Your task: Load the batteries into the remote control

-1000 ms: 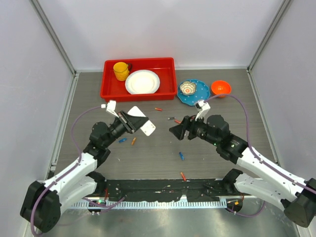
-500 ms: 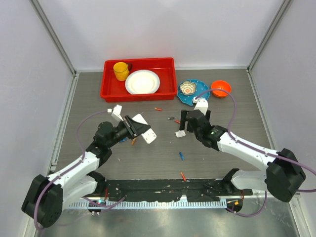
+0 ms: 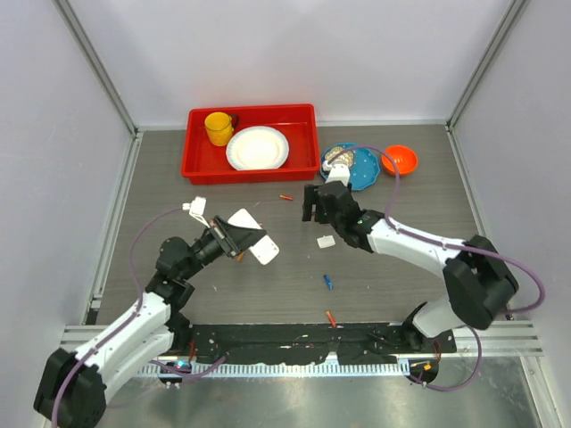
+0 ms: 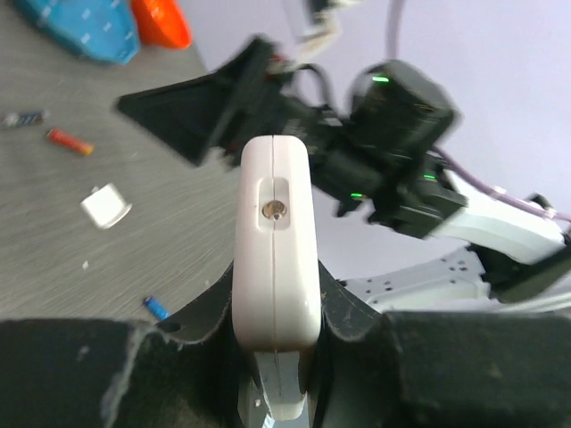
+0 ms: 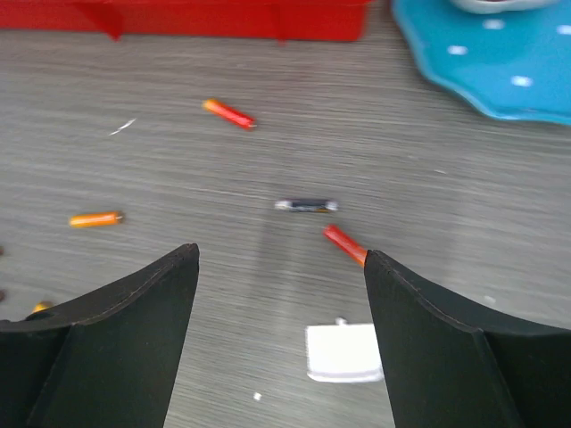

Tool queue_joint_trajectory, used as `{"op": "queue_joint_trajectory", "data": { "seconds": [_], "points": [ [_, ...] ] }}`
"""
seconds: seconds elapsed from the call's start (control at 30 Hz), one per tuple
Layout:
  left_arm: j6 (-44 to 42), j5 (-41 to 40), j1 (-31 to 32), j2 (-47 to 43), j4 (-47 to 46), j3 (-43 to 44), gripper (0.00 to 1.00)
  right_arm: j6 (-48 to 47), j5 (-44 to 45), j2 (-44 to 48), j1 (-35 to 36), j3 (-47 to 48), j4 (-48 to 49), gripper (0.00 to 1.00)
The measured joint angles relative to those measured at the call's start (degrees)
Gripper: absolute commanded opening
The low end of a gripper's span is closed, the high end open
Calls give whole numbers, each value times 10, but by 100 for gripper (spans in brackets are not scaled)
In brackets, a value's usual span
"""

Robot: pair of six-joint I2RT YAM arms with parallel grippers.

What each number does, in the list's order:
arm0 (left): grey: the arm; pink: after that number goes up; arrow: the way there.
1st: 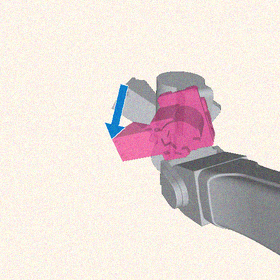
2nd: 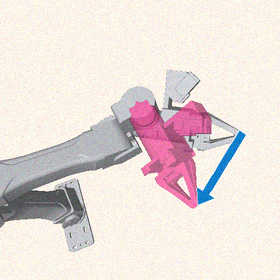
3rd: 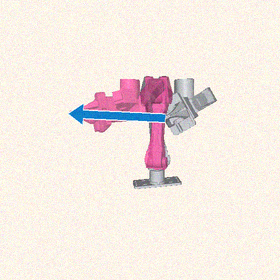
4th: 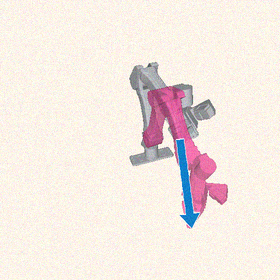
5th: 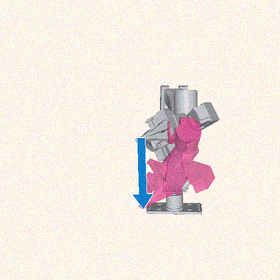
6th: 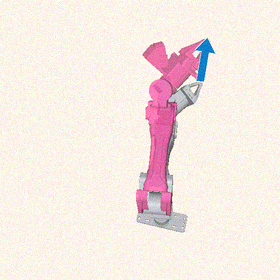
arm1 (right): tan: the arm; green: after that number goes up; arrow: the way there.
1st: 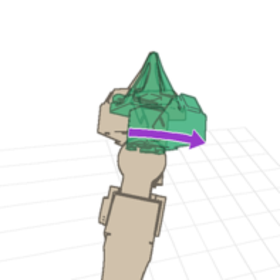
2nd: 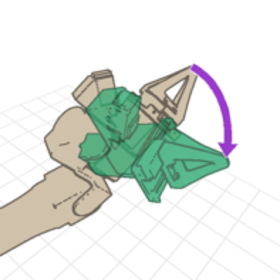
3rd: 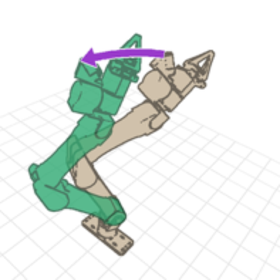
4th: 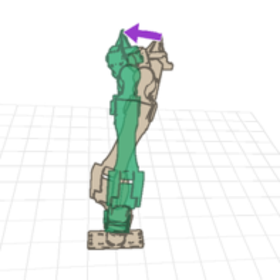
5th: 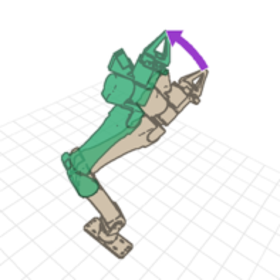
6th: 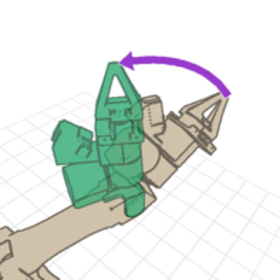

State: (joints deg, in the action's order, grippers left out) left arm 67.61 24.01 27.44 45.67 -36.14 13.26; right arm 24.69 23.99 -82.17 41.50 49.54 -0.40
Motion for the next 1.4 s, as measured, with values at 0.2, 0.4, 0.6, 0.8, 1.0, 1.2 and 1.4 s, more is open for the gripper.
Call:
{"op": "queue_joint_trajectory", "data": {
  "seconds": [0.2,0.4,0.6,0.8,1.0,1.2,1.4],
  "points": [
    [-22,-15,-13,-160,82,8,0,-21,-137,-110,2,66,36,79],
    [-31,-30,-26,-266,166,7,0,-49,-182,-205,39,112,51,83],
    [-33,-5,-28,-297,195,5,0,-66,-186,-264,82,171,51,83],
    [-20,27,-28,-328,192,-16,0,-51,-131,-306,101,230,46,84],
    [-17,43,-28,-342,192,-21,0,-31,-79,-344,128,267,28,84],
    [-17,49,-28,-341,193,-21,0,-16,-61,-368,138,271,11,83],
    [-17,53,-28,-339,193,-21,0,-9,-44,-378,138,287,5,83]
  ]
}}
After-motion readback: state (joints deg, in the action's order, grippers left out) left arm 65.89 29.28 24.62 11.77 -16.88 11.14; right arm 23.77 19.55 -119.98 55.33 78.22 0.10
